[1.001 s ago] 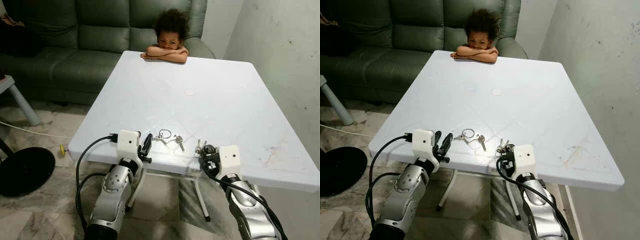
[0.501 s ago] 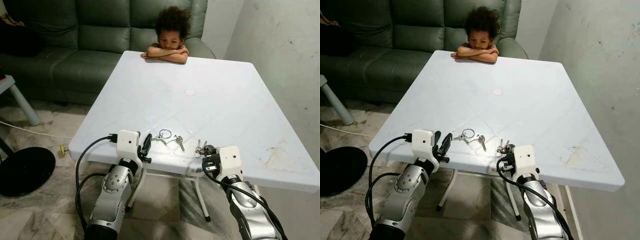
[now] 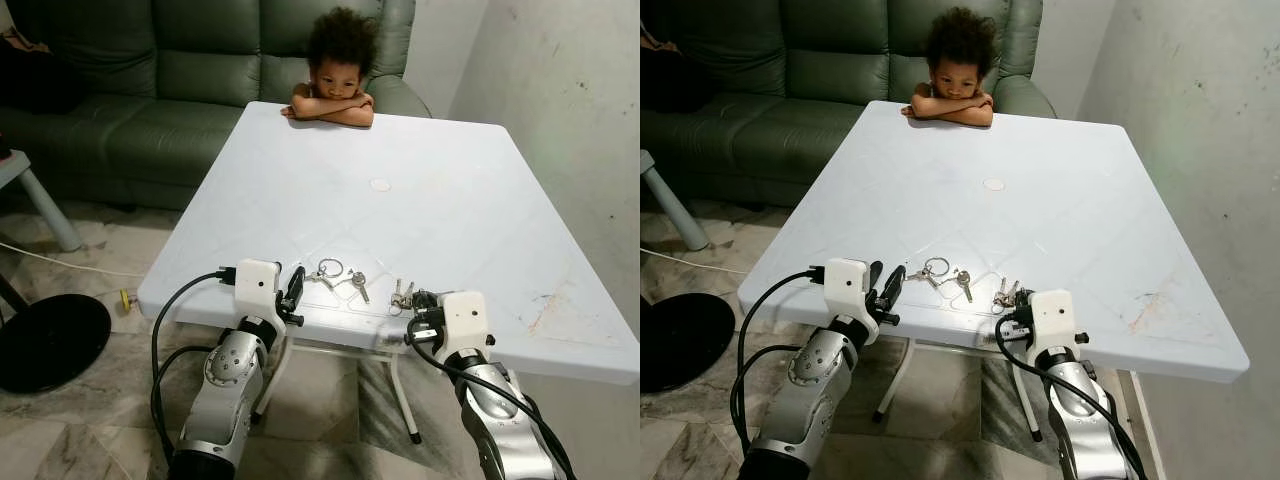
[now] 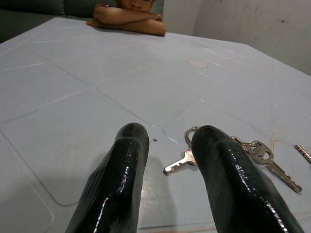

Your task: Hang keys on a hook

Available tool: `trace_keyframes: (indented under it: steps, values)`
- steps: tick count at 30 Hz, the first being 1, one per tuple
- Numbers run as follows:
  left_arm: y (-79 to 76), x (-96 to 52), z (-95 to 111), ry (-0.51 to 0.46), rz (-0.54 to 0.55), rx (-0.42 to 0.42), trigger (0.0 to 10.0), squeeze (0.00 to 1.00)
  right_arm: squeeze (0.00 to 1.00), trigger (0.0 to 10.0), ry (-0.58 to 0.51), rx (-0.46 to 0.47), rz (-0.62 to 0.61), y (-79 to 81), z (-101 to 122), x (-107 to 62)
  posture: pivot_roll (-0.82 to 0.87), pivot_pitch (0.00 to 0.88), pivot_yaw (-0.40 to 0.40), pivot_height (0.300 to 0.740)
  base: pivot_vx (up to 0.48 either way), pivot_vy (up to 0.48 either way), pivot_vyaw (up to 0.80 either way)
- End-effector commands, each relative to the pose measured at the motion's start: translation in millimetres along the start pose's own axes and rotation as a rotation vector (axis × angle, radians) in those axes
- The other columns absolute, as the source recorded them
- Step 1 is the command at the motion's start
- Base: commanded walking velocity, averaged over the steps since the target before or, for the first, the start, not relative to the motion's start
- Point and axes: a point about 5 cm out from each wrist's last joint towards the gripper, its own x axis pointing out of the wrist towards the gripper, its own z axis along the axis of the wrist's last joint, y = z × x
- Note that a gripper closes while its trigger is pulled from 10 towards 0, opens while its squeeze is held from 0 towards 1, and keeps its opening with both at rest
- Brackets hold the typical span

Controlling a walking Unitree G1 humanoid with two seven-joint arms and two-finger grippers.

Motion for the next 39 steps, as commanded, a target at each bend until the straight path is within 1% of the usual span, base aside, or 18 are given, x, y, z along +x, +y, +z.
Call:
trace_keyframes:
  steps: [1,4,5,9,11,13,14,18,19,20,21,22,23,30,33,34,35,39]
  values:
    - [-3.1,1.9,2.5,-0.007,-0.004,0.008,10.0,0.0,0.0,0.0,-0.097,0.022,-0.026,-5.7,19.9,3.9,0.1,0.0,-0.068,0.74,0.0,0.0,0.0]
    - [1.0,5.5,7.4,-0.026,0.012,0.02,10.0,0.0,0.0,0.0,-0.186,0.107,-0.017,-6.3,39.0,8.3,0.1,0.0,-0.067,0.74,0.0,0.0,0.0]
    - [1.0,5.5,7.4,-0.026,0.012,0.02,10.0,0.0,0.0,0.0,-0.186,0.107,-0.017,-6.3,39.0,8.3,0.1,0.0,-0.067,0.74,0.0,0.0,0.0]
    - [10.1,11.7,18.3,-0.061,0.042,0.022,10.0,0.0,0.0,0.0,-0.276,0.149,-0.003,-5.5,58.0,11.1,0.1,0.0,-0.067,0.74,0.0,0.0,0.0]
    - [20.3,15.6,28.8,-0.092,0.076,0.029,10.0,0.0,0.0,0.0,-0.339,0.177,-0.009,-6.5,71.2,11.8,0.1,0.0,-0.069,0.74,0.0,0.0,0.0]
    - [30.6,18.3,38.8,-0.114,0.109,-0.014,10.0,0.0,0.0,0.0,-0.395,0.226,-0.007,-7.4,83.8,10.6,0.1,0.0,-0.069,0.74,0.0,0.0,0.0]
    - [30.6,18.3,38.8,-0.114,0.109,-0.014,10.0,0.0,0.0,0.0,-0.395,0.226,-0.007,-7.4,83.8,10.6,0.1,0.0,-0.069,0.74,0.0,0.0,0.0]
    - [40.5,17.4,56.7,-0.195,0.118,-0.031,10.0,0.0,0.0,0.0,-0.434,0.198,-0.006,-8.2,94.9,10.2,0.1,0.0,-0.068,0.74,0.0,0.0,0.0]
    - [42.5,15.3,63.1,-0.226,0.105,-0.046,10.0,0.0,0.0,1.3,-0.438,0.177,-0.009,-8.1,97.2,9.7,0.1,0.0,-0.067,0.74,0.0,0.0,0.0]
    - [42.5,14.7,64.4,-0.235,0.101,-0.05,10.0,0.0,0.0,1.3,-0.435,0.17,-0.01,-8.0,97.1,9.6,0.1,0.0,-0.067,0.74,0.0,0.0,0.0]
    - [42.1,13.3,65.5,-0.248,0.085,-0.073,10.0,0.0,0.0,10.0,-0.418,0.152,-0.008,-7.6,95.1,10.2,0.1,0.0,-0.069,0.74,0.0,0.0,0.0]
    - [42.4,11.4,64.5,-0.249,0.073,-0.099,10.0,0.0,0.0,10.0,-0.405,0.102,-0.001,-6.7,90.0,9.4,0.1,0.0,-0.069,0.74,0.0,0.0,0.0]
    - [43.3,9.8,61.4,-0.244,0.085,-0.107,10.0,0.0,0.0,10.0,-0.397,0.087,0.006,-6.1,84.4,7.3,0.09,0.0,-0.068,0.74,0.0,0.0,0.0]
    - [44.9,5.0,55.9,-0.236,0.073,-0.091,10.0,0.0,0.0,10.0,-0.374,0.083,0.025,-3.5,78.2,4.4,0.09,0.0,-0.067,0.74,0.0,0.0,0.0]
    - [48.4,4.8,54.5,-0.226,0.092,-0.111,10.0,0.0,0.0,10.0,-0.344,0.085,0.003,-5.4,72.8,5.9,0.09,0.0,-0.066,0.74,0.0,0.0,0.0]
    - [49.1,4.5,56.8,-0.232,0.079,-0.073,10.0,0.0,0.0,10.0,-0.305,0.071,0.002,-4.5,67.8,7.3,0.09,0.0,-0.062,0.74,0.0,0.0,0.0]
    - [49.2,4.3,57.4,-0.234,0.076,-0.062,10.0,0.0,0.0,10.0,-0.292,0.064,-0.001,-4.4,66.2,7.5,0.09,0.0,-0.062,0.74,0.0,0.0,0.0]
    - [50.9,5.3,59.8,-0.242,0.059,-0.089,10.0,0.0,0.0,10.0,-0.259,0.102,-0.011,-4.3,60.7,7.8,0.09,0.0,-0.058,0.74,0.0,0.0,-0.67]
